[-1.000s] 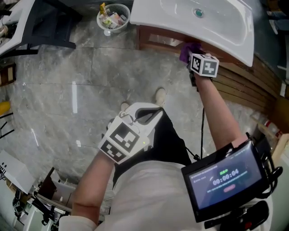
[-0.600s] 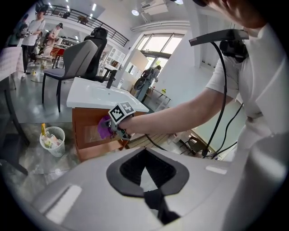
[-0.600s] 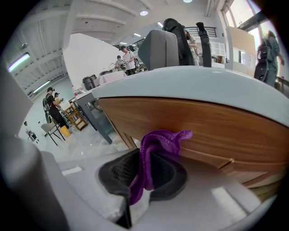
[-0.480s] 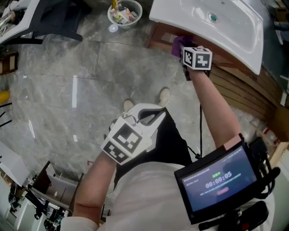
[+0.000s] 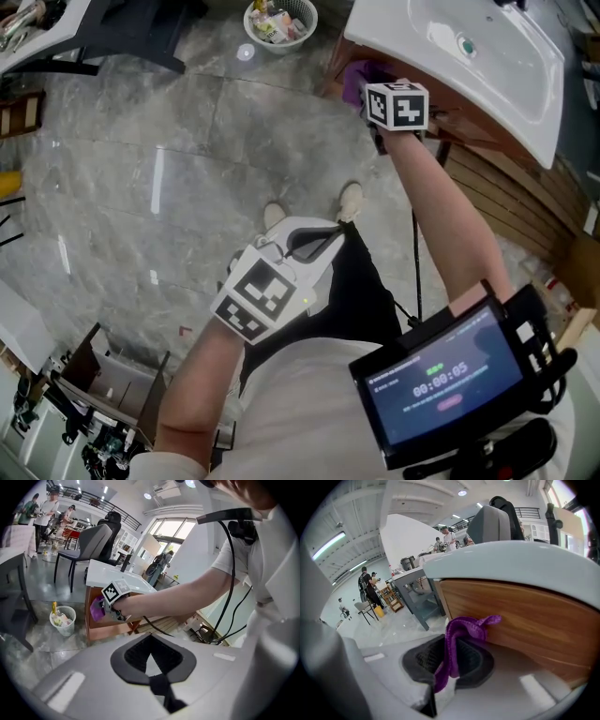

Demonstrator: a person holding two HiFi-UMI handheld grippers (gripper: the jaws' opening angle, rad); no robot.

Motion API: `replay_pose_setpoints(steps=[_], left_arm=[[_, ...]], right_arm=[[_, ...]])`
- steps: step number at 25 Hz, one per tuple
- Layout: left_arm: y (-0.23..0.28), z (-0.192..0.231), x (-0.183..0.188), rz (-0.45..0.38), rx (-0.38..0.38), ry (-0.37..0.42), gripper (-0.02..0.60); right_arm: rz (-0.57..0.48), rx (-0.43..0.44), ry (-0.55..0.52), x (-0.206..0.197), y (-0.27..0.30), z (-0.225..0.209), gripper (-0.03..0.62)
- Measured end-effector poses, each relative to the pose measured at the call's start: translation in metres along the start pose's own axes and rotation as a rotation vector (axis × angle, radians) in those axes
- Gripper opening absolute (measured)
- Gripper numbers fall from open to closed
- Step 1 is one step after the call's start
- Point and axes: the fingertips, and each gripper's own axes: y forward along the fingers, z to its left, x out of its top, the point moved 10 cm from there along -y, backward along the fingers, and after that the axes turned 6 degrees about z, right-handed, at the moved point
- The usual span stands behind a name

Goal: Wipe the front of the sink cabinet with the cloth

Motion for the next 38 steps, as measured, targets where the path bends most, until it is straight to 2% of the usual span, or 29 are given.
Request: replay_pose_setpoints(steps=[3,9,13,17,20,23,29,38], left_arm=[[-0.003,0.000,-0.007,0.001,0.005,-0.009,0.008],[-0.010,0.000,-0.010,0.004,-0.021,-0.003,0.008],[-0.004,-0.004,-0.003,0.014,-0.055,0.023,0.008],[0.015,-0.015,0.009,0.027,-0.099,0.052,0.008],[0.036,-0.024,0.021,0.052,-0.136,0.095,0.008],[0.060,-0.034,0.036,0.083,-0.183,0.147,0.008],[0.128,-0.062,0.068,0.137,-0.235,0.208,0.008],[0.209,-0.092,0.103,0.192,-0.308,0.244,0.008]], right_arm=[[-0.010,0.018,-0.028,0.007,0.004,0.012,0.055],[-0.028,0.040,0.005,0.000,-0.007,0.027,0.055],[-0.049,0.053,0.069,-0.022,-0.035,0.020,0.055],[-0.072,0.033,0.146,-0.060,-0.079,-0.007,0.055],[-0.085,-0.008,0.212,-0.096,-0.115,-0.037,0.055],[-0.087,-0.083,0.278,-0.134,-0.154,-0.075,0.055],[-0.075,-0.230,0.365,-0.200,-0.220,-0.178,0.055],[0.001,-0.431,0.411,-0.254,-0.266,-0.318,0.055]])
